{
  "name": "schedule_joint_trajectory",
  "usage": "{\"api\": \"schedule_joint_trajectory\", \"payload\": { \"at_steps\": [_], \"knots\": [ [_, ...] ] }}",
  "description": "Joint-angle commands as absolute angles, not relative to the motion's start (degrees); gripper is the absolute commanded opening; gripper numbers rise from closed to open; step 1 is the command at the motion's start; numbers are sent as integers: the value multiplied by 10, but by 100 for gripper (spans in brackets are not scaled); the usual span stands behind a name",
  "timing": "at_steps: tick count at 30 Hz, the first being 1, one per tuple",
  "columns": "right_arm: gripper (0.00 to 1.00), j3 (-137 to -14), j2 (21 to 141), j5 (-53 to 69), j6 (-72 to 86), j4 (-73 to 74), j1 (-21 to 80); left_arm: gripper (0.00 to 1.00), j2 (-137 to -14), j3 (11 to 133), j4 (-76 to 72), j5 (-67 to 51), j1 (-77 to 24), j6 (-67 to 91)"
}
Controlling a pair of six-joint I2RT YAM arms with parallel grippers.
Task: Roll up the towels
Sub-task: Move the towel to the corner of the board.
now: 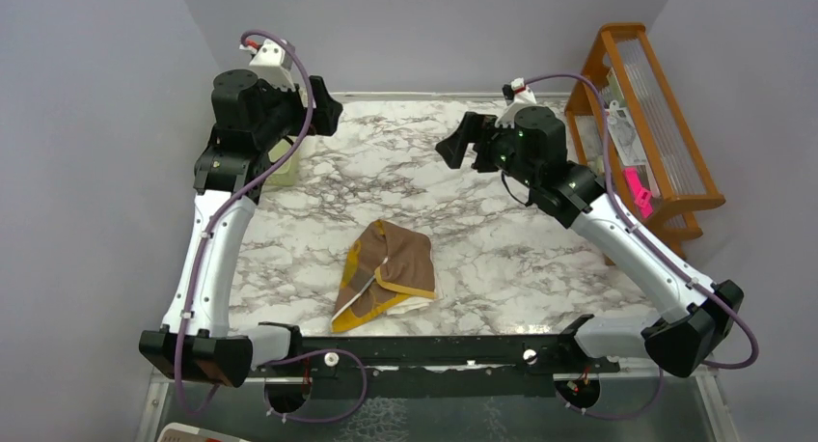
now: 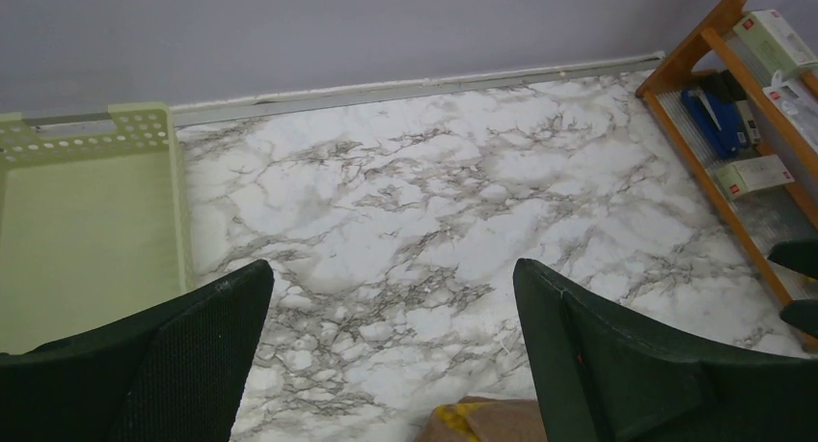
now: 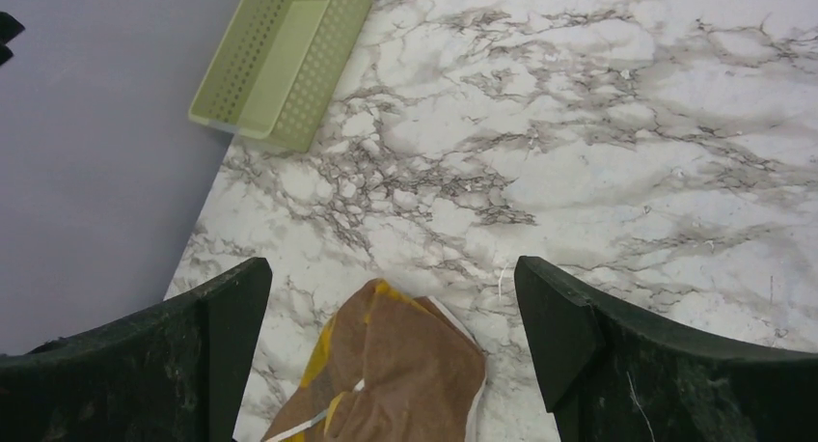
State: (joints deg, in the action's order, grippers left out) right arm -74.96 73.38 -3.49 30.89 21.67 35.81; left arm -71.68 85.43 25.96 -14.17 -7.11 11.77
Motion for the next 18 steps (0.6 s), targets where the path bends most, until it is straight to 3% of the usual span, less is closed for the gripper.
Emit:
{"api": "schedule_joint_trajectory", "payload": {
  "at_steps": [1, 6, 8, 14, 18],
  "knots": [
    [100, -719, 700, 14, 269, 209, 359, 99, -687, 846, 281, -185, -72, 173],
    [100, -622, 657, 68, 198, 166, 359, 99, -646, 737, 229, -269, -71, 186],
    [92, -624, 681, 101, 186, 180, 360, 99, -608, 684, 177, -263, -71, 196],
    [88, -531, 759, 51, 166, 60, 408, 99, -387, 405, -146, -182, -70, 323],
    [88, -505, 820, 23, 151, 34, 441, 99, -405, 412, -40, -178, -70, 284]
  ]
}}
